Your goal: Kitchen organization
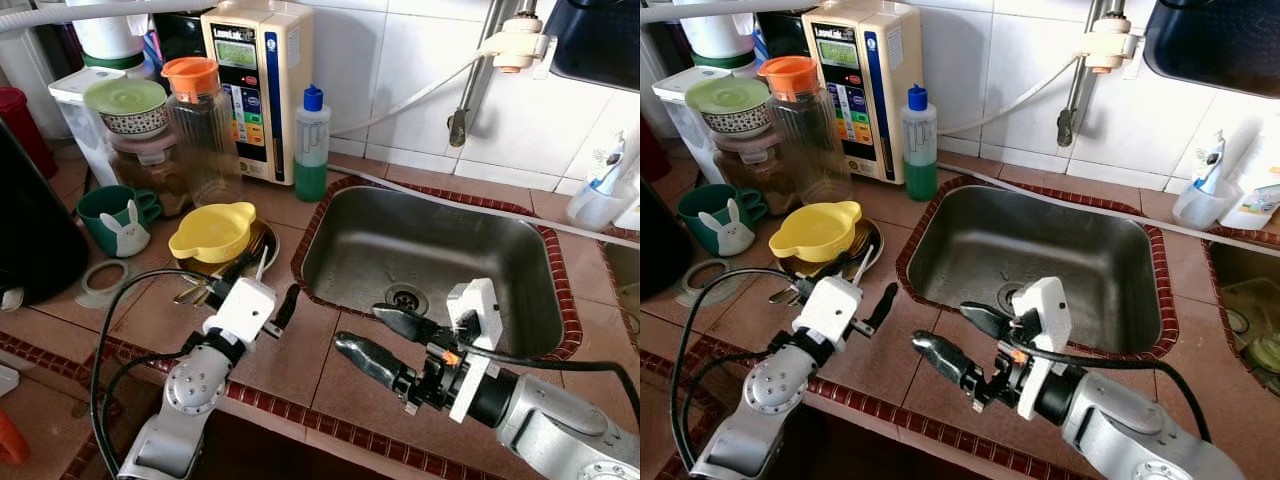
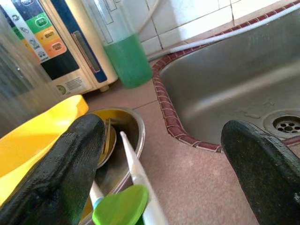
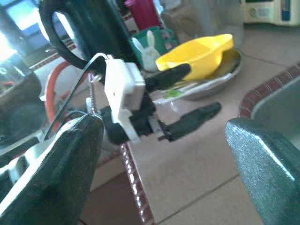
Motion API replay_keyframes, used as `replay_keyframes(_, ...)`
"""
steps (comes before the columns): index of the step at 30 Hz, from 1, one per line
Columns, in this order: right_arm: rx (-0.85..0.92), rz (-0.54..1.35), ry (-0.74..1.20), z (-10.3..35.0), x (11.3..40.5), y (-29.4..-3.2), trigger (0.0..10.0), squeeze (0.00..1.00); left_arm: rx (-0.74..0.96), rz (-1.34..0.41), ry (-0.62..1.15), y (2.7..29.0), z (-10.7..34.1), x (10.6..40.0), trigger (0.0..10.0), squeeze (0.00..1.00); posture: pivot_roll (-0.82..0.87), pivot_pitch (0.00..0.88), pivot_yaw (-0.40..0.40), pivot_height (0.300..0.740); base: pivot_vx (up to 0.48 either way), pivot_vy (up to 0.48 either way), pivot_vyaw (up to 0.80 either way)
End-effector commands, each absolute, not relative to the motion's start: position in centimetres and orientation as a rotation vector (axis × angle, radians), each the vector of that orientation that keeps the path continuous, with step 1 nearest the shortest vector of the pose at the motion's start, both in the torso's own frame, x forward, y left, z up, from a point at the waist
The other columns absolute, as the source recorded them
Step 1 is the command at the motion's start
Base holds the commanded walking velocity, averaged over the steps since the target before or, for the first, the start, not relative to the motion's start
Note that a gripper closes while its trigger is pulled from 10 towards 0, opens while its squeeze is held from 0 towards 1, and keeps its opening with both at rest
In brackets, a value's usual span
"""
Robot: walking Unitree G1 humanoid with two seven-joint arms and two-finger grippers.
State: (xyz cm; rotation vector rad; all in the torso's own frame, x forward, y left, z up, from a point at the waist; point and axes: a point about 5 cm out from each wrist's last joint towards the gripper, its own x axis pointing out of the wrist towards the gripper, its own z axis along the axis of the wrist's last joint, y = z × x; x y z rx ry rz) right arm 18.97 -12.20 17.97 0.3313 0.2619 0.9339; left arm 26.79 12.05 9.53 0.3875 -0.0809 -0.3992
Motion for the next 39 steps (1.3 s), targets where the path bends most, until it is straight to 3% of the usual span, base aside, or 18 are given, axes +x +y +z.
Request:
replay_keyframes(1, 0.303, 0.91, 0.225, 18.7, 19.1, -12.5, 10.0, 0.0, 0.395, -0.402, -0.091, 11.8, 9.6, 27.0, 10.0, 0.0, 0.05, 0.021, -0.004, 0.74, 0.0, 0.0, 0.0)
replay_keyframes(10, 0.317, 0.817, 0.109, 20.2, 20.5, -13.0, 10.0, 0.0, 0.381, -0.406, -0.108, 11.4, 9.9, 27.3, 9.8, 0.0, 0.05, 0.018, -0.005, 0.74, 0.0, 0.0, 0.0)
replay_keyframes(11, 0.321, 0.819, 0.1, 20.4, 20.6, -12.9, 10.0, 0.0, 0.38, -0.407, -0.109, 11.4, 9.9, 27.3, 7.0, 0.0, 0.05, 0.018, -0.005, 0.74, 0.0, 0.0, 0.0)
replay_keyframes(12, 0.334, 0.821, 0.087, 20.6, 20.6, -12.9, 10.0, 0.0, 0.381, -0.407, -0.11, 11.4, 9.9, 27.3, 7.3, 0.0, 0.05, 0.017, -0.005, 0.74, 0.0, 0.0, 0.0)
replay_keyframes(13, 0.354, 0.828, 0.073, 20.9, 20.7, -12.8, 10.0, 0.0, 0.38, -0.404, -0.113, 11.4, 10.0, 27.3, 9.3, 0.0, 0.05, 0.017, -0.005, 0.74, 0.0, 0.0, 0.0)
replay_keyframes(14, 0.389, 0.857, 0.04, 21.6, 20.6, -12.5, 10.0, 0.0, 0.379, -0.399, -0.118, 11.4, 10.1, 27.4, 10.0, 0.0, 0.05, 0.016, -0.006, 0.74, 0.0, 0.0, 0.0)
replay_keyframes(22, 0.394, 0.889, 0.001, 22.2, 20.2, -12.4, 10.0, 0.0, 0.375, -0.403, -0.14, 11.0, 10.4, 27.5, 10.0, 0.0, 0.05, 0.002, -0.009, 0.74, 0.0, 0.0, 0.0)
replay_keyframes(23, 0.386, 0.882, 0.009, 22.0, 20.2, -12.6, 10.0, 0.0, 0.37, -0.399, -0.151, 11.0, 10.6, 27.6, 8.0, 0.0, 0.05, 0.0, -0.009, 0.74, 0.0, 0.0, 0.0)
replay_keyframes(24, 0.37, 0.872, 0.027, 21.8, 20.3, -12.8, 10.0, 0.0, 0.363, -0.397, -0.163, 11.0, 10.9, 27.8, 0.0, 0.0, 0.05, 0.0, -0.01, 0.74, 0.0, 0.0, 0.0)
replay_keyframes(39, 0.31, 0.857, 0.074, 21.1, 20.4, -12.9, 10.0, 0.0, 0.337, -0.394, -0.188, 10.6, 11.3, 27.8, 0.0, 0.0, 0.05, 0.0, -0.019, 0.74, 0.0, 0.0, 0.0)
